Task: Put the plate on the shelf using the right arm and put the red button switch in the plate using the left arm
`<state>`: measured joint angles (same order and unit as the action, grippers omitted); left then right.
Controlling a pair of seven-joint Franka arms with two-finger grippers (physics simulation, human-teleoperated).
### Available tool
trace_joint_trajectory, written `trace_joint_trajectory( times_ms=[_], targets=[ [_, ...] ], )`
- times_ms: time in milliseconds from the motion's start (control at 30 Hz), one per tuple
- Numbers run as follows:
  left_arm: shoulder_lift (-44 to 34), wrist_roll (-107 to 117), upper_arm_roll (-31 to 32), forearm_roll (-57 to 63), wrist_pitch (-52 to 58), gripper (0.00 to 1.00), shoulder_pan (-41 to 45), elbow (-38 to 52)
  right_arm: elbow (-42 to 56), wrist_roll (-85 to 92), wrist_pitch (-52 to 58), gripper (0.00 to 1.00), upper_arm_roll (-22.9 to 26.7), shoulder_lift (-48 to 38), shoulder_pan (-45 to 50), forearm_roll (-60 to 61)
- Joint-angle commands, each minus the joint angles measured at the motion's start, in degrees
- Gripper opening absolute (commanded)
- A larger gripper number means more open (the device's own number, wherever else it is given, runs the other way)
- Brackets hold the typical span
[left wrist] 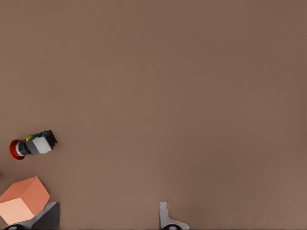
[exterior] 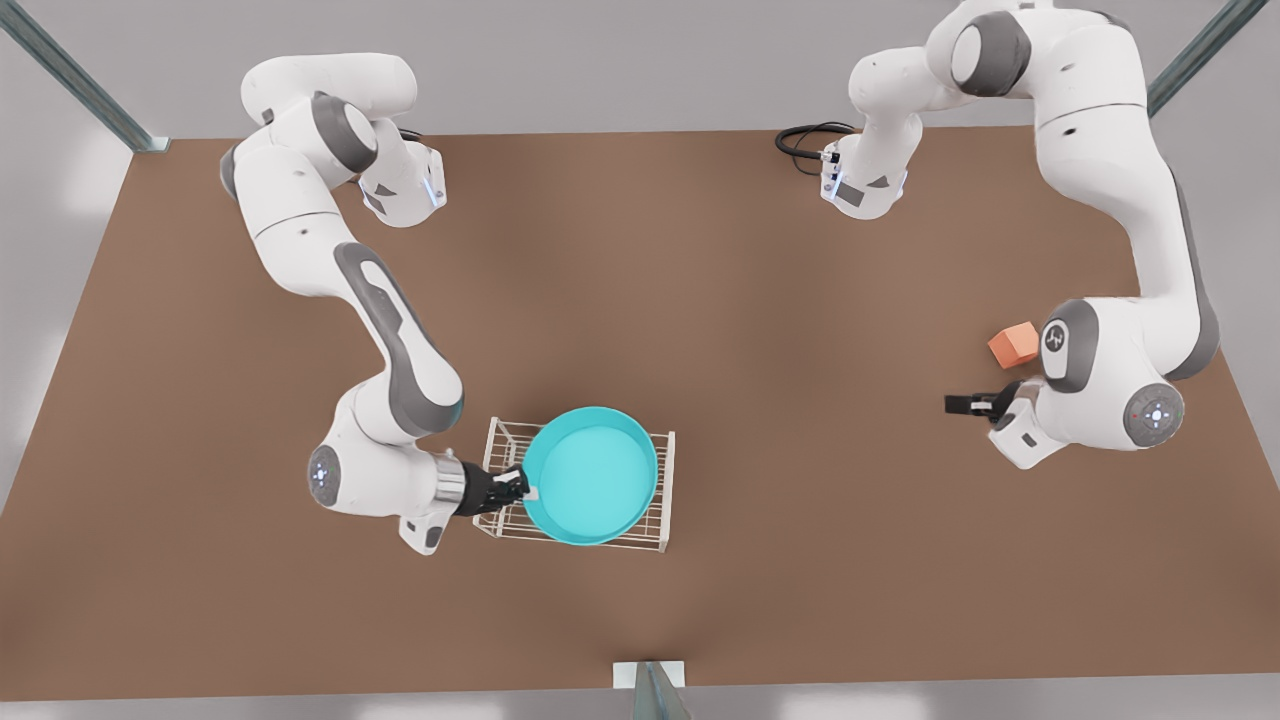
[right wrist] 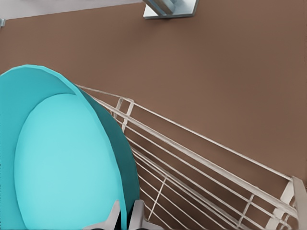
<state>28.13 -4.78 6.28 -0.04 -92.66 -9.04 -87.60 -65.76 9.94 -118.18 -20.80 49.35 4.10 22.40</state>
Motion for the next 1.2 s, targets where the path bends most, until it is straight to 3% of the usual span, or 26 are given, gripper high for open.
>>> trace_joint_trajectory(
  times_ms=[0,33,200,267,367,433,533,600,767,1133,1167],
  targets=[
    [1.1,-67.6,0.0,-0.1,-16.3,1.00,-2.7,-4.7,-0.2,-8.1,-1.5,0.73,0.0,0.0,0.3,-1.2],
    [1.1,-79.0,-1.4,0.1,-23.2,1.00,-2.8,-8.5,-0.2,-8.0,-1.5,1.00,0.0,0.0,0.3,-1.7],
    [2.5,-104.6,-7.3,1.2,-29.4,1.00,-3.4,-11.5,0.8,-7.9,-1.3,1.00,-0.1,-1.4,0.2,-1.7],
    [2.5,-105.0,-7.4,1.3,-29.9,1.00,-3.1,-12.4,0.7,-7.9,0.2,1.00,0.0,-4.0,-1.2,-2.3],
    [2.5,-104.4,-8.2,5.7,-34.5,1.00,-3.2,-15.9,-4.2,-7.5,11.0,1.00,0.0,-14.4,-10.7,-18.9],
    [2.3,-103.4,-9.2,9.1,-37.9,1.00,-3.3,-19.9,-4.3,-7.3,22.7,1.00,0.7,-16.9,-17.5,-27.5],
    [2.4,-97.1,-9.6,9.3,-39.3,1.00,-3.3,-21.6,-4.0,-7.0,30.1,1.00,8.1,-16.8,-18.2,-36.7],
    [2.5,-94.9,-9.7,9.2,-39.8,1.00,-3.3,-22.4,-4.0,-7.0,33.7,1.00,11.5,-18.5,-17.7,-37.1],
    [2.5,-93.0,-10.1,9.1,-43.7,1.00,-3.4,-25.2,-15.4,-7.7,37.1,1.00,11.6,-39.9,-16.8,-29.0],
    [4.6,-78.4,-10.4,8.9,-45.7,1.00,-3.6,-26.7,-15.6,-7.2,37.0,1.00,12.0,-37.3,-17.2,-28.7],
    [4.4,-78.4,-10.4,8.9,-45.7,0.88,-3.7,-26.7,-15.6,-7.2,36.9,1.00,12.1,-37.2,-17.3,-28.6]
  ],
)
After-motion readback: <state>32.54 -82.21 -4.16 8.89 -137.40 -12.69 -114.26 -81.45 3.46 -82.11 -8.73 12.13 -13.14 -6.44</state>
